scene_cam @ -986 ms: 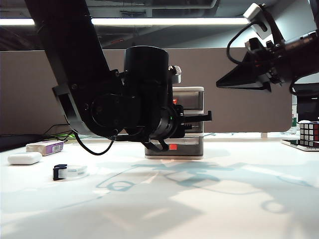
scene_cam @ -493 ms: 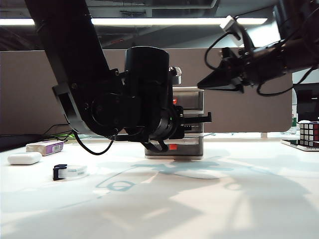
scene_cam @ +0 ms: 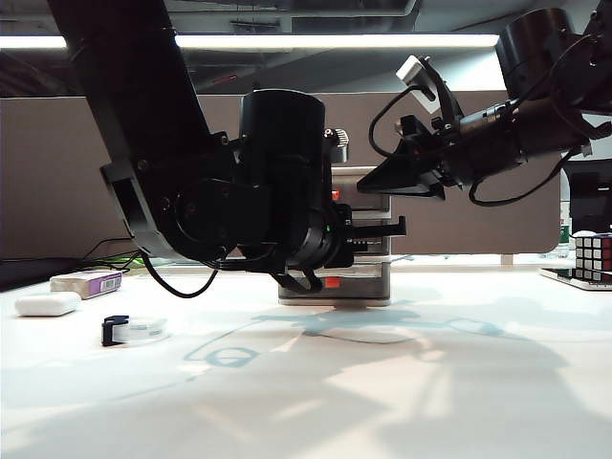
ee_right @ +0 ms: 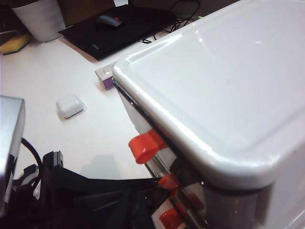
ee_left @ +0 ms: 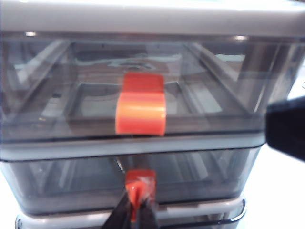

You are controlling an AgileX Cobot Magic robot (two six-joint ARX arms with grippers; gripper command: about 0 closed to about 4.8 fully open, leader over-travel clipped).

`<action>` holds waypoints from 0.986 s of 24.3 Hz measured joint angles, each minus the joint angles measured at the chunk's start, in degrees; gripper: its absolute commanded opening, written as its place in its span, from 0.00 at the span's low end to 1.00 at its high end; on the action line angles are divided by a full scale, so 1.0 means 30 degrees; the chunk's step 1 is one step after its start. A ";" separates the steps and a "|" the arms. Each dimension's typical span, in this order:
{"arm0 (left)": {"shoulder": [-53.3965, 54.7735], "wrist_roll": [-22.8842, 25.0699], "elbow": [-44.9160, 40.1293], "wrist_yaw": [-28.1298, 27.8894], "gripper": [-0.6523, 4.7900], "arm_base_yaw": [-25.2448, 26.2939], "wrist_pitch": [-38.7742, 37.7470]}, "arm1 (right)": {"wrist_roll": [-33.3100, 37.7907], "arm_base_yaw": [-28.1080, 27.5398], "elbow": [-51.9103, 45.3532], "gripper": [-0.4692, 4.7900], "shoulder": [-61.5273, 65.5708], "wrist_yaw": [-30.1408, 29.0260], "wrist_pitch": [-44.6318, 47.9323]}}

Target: Open the second layer of the drawer on the table, pick up the transparent tape on the table and put it in, and finally close the drawer.

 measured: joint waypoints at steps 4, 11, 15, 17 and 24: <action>0.0000 0.0000 0.0000 0.0007 0.11 0.0000 -0.0015 | 0.0000 0.0000 0.0022 0.08 0.0372 0.0160 0.0765; 0.0000 0.0000 0.0000 0.0007 0.11 -0.0022 -0.0080 | 0.0000 0.0044 0.0503 0.08 0.0845 0.0525 0.0889; -0.0066 0.0007 -0.0138 0.0015 0.11 -0.0029 -0.0102 | 0.0000 0.0051 0.0743 0.08 0.0998 0.1035 0.0874; -0.0080 0.0015 -0.0168 0.0000 0.11 -0.0146 -0.0226 | 0.0000 0.0051 0.0736 0.08 0.0991 0.1275 0.0947; -0.0160 0.0007 -0.0291 -0.0321 0.11 -0.0867 -0.0495 | 0.0000 0.0109 0.0729 0.08 0.0998 0.1916 0.0831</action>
